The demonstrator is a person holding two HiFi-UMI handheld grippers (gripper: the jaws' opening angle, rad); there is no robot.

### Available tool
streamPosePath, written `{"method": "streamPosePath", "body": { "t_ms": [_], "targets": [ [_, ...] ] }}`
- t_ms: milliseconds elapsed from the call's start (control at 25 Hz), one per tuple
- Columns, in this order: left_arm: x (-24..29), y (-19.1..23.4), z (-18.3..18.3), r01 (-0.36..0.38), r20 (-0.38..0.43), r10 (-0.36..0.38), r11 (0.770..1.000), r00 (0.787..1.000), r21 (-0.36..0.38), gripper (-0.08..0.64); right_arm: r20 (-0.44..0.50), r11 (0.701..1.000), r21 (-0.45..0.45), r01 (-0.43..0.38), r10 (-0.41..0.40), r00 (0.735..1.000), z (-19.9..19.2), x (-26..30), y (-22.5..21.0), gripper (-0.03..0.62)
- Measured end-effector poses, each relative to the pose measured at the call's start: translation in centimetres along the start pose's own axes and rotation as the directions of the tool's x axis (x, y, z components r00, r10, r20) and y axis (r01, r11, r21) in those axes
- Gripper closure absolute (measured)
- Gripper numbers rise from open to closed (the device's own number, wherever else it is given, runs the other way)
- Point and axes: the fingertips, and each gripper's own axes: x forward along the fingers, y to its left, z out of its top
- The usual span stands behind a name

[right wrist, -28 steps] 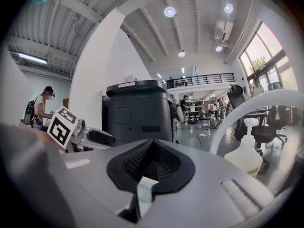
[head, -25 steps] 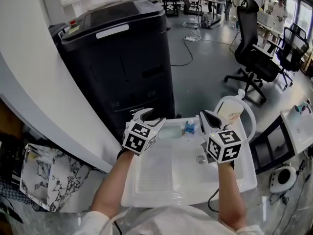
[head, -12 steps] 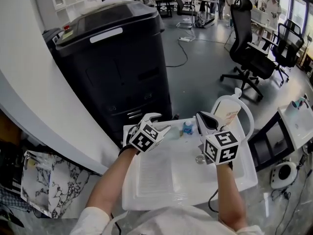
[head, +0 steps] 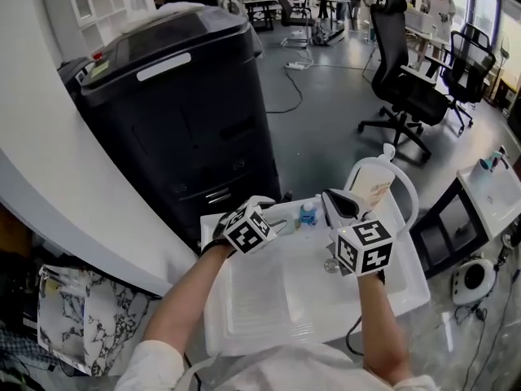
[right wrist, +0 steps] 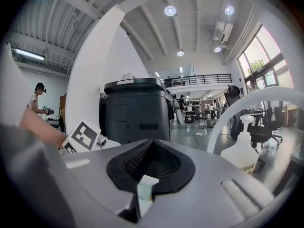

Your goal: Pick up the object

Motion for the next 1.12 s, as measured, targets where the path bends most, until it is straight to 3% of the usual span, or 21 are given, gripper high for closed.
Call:
{"method": "streamPosePath", "body": {
  "t_ms": [640, 1120],
  "targets": [
    [4.7, -2.4, -3.7, 0.168, -0.128, -0.16, 0.985, 0.979, 0.051, 0.328, -0.025, 0.999, 0.013, 0.045, -0.044, 0.999, -1.1, 0.3, -0.9, 0.593],
    [6.8, -3.2, -7.1, 0.242, -0.213, -0.223, 0.968, 0.951, 0.069, 0.33, -0.06, 0.998, 0.02, 0.057, -0.056, 0.997, -2.4, 1.3, -1.3, 0.593]
  ]
}}
